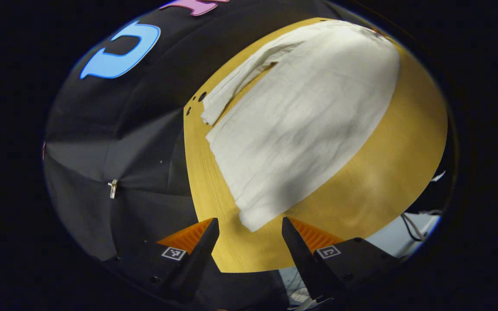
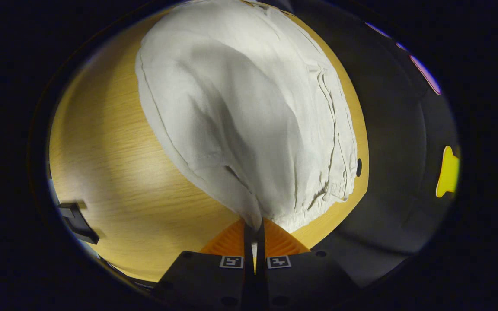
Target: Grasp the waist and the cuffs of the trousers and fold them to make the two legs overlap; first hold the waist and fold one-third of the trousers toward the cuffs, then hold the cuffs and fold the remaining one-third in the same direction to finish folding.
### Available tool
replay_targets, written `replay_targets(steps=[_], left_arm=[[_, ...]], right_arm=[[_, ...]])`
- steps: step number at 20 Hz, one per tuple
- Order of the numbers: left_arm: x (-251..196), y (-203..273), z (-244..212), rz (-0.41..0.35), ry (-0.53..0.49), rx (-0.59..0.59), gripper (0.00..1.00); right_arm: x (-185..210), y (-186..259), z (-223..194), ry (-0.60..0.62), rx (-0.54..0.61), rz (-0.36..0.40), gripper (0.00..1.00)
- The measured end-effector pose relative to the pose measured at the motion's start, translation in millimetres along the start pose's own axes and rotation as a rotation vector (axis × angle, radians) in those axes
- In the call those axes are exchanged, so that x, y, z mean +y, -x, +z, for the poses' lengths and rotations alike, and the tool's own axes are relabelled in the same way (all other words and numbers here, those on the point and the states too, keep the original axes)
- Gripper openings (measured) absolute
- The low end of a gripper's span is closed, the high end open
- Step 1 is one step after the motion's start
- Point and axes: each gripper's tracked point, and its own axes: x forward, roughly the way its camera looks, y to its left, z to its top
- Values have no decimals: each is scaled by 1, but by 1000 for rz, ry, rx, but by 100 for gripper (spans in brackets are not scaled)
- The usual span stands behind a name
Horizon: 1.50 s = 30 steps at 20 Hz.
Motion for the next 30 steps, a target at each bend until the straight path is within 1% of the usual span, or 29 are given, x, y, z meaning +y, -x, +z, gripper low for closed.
replay_targets(steps=[3, 5, 6, 7, 8, 9, 10, 11, 15, 17, 18, 19, 20, 21, 22, 23, 24, 26, 30], left_arm=[[-3, -16, -9, -50, -116, 0, 93], [-1, -27, -2, -69, -235, -32, 92], [-2, -32, 0, -87, -295, -43, 86], [-3, -34, 2, -112, -352, -49, 78], [-6, -37, 3, -143, -405, -47, 73], [-5, -41, 7, -166, -447, -47, 63], [-3, -44, 11, -191, -463, -42, 56], [-2, -48, 15, -218, -458, -38, 53], [4, -62, 27, -354, -397, 35, 49], [4, -65, 30, -396, -389, 55, 36], [4, -67, 32, -400, -391, 55, 33], [4, -68, 33, -399, -391, 51, 25], [3, -67, 35, -393, -393, 44, 22], [1, -68, 35, -380, -401, 36, 13], [3, -69, 36, -350, -420, 25, 17], [6, -73, 39, -306, -427, 15, 0], [8, -74, 38, -267, -417, 4, 7], [8, -72, 39, -216, -379, -9, 5], [8, -74, 39, -189, -284, 8, 5]], right_arm=[[-2, -2, -2, 28, 12, -2, 5], [-1, -1, -1, 34, 21, -5, 5], [-1, -2, -1, 38, 21, -6, 5], [-2, -1, -1, 42, 17, -7, 5], [-1, -2, -2, 44, 11, -6, 5], [-1, -1, -1, 38, 10, -2, 5], [-1, -1, -2, 29, 15, 4, 5], [-2, -1, -2, 19, 19, 11, 5], [-3, -2, -2, 13, 19, 17, 5], [-2, -1, -2, 9, 22, 19, 5], [-3, -2, -3, 8, 20, 20, 5], [-3, -2, -3, 6, 19, 20, 5], [-3, -2, -3, 6, 18, 21, 5], [-3, -2, -3, 3, 19, 23, 5], [-3, -2, -3, -1, 21, 25, 5], [-3, -2, -3, -4, 25, 23, 5], [-3, -2, -3, 1, 28, 20, 5], [-3, -1, -3, 10, 30, 15, 5], [-5, -1, -7, 1, 43, 8, 5]])
